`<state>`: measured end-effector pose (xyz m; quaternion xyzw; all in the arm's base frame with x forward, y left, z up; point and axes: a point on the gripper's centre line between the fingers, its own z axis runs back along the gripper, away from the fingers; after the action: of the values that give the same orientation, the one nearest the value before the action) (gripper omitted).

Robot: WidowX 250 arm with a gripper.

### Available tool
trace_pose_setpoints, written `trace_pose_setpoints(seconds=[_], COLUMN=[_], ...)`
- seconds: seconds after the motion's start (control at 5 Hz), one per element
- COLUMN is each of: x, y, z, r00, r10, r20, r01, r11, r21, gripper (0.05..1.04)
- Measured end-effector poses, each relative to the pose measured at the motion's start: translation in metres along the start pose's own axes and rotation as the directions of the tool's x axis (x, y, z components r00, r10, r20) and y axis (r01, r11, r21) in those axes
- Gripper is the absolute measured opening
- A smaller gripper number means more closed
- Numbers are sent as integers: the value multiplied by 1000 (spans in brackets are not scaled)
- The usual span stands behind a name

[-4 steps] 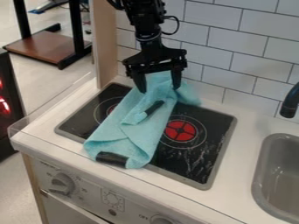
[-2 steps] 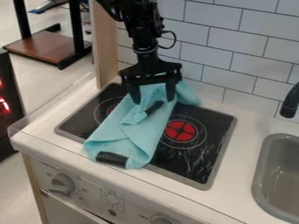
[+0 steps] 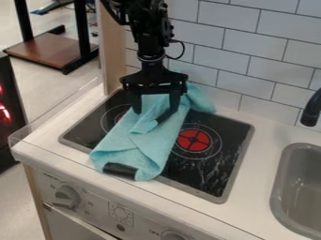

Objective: Unfold the cloth from bottom left to top right

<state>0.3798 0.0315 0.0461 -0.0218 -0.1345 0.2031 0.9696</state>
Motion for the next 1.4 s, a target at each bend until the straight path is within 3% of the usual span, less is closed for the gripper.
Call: trace_pose_setpoints(seconds=[0.2,0.4,0.6,1.0,1.2,1.4], x=[-8,-13,-13,-9,-10,-11], y=[3,-2,-3,-2,-3,-3], z=[-14,-20,-20,-20,-20,-20], r00=[999,997,997,999,998,998], r10=[-4,-37,-40,-36,-40,-41], r20=[-43,-62,-59,-35,-37,-48], r01=[5,39,41,37,41,42], r11=[1000,999,999,999,999,999], r21=[26,24,28,32,29,26], gripper=[999,999,932,374,191,84])
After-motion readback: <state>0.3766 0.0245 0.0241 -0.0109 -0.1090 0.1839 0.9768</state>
